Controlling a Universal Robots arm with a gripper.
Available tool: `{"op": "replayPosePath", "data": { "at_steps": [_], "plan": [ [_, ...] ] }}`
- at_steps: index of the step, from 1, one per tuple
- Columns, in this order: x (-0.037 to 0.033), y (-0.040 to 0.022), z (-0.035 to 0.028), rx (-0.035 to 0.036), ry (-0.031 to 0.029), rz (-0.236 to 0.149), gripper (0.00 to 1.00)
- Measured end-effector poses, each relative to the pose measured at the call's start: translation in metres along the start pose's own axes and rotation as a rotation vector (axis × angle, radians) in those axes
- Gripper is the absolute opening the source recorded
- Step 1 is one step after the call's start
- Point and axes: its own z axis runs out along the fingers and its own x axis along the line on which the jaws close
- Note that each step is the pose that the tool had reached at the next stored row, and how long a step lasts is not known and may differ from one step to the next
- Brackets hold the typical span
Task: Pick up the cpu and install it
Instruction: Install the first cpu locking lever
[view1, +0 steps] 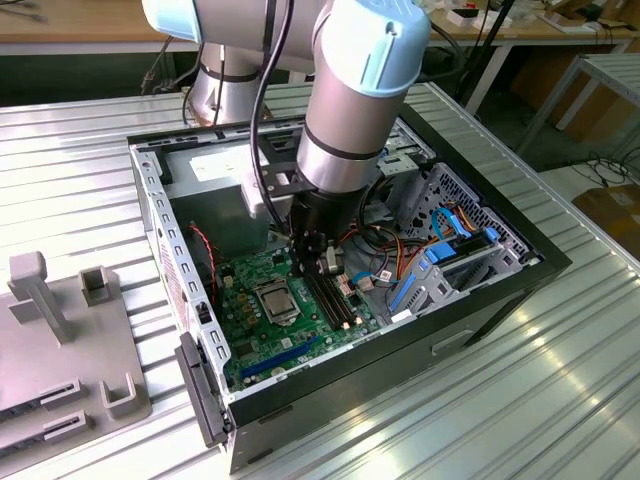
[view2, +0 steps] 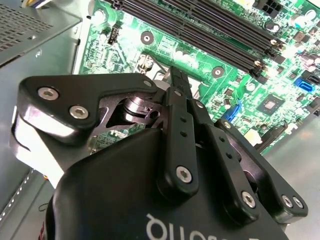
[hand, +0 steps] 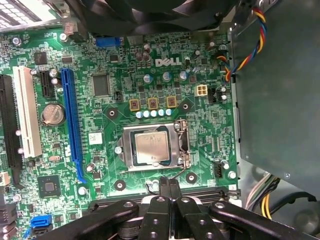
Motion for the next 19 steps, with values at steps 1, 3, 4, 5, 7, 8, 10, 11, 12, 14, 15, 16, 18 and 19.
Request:
{"op": "replayPosePath", "data": {
  "at_steps": [1, 3, 4, 5, 7, 8, 10, 11, 12, 14, 15, 16, 18, 19],
  "plan": [
    [0.0015, -0.0001, 0.0003, 0.0, 0.0, 0.0, 0.11],
    [0.0036, -0.0003, 0.0005, -0.0001, 0.0001, 0.0, 0.11],
    [0.0053, -0.0005, 0.0007, 0.0, 0.0, 0.0, 0.11],
    [0.007, -0.0006, 0.0009, 0.0, 0.0001, 0.0, 0.11],
    [0.0096, -0.0008, 0.0012, 0.0, 0.0, 0.0, 0.11],
    [0.0104, -0.0009, 0.0014, 0.0, -0.0001, 0.0, 0.11],
    [0.0113, -0.0009, 0.0021, 0.0, 0.0, 0.0, 0.11],
    [0.0119, -0.001, 0.0027, 0.0, 0.0, 0.0, 0.11],
    [0.0124, -0.0011, 0.0031, 0.0, 0.0001, 0.0, 0.11],
    [0.0131, -0.0012, 0.0041, 0.0, 0.0, 0.0, 0.11],
    [0.0135, -0.0012, 0.0044, 0.0, 0.0, 0.0, 0.11],
    [0.0138, -0.0013, 0.0049, 0.0, 0.0, 0.0, 0.11],
    [0.0149, -0.0014, 0.006, 0.0, 0.0, 0.0, 0.11],
    [0.0152, -0.0014, 0.0064, 0.0, 0.0, 0.0, 0.11]
  ]
}}
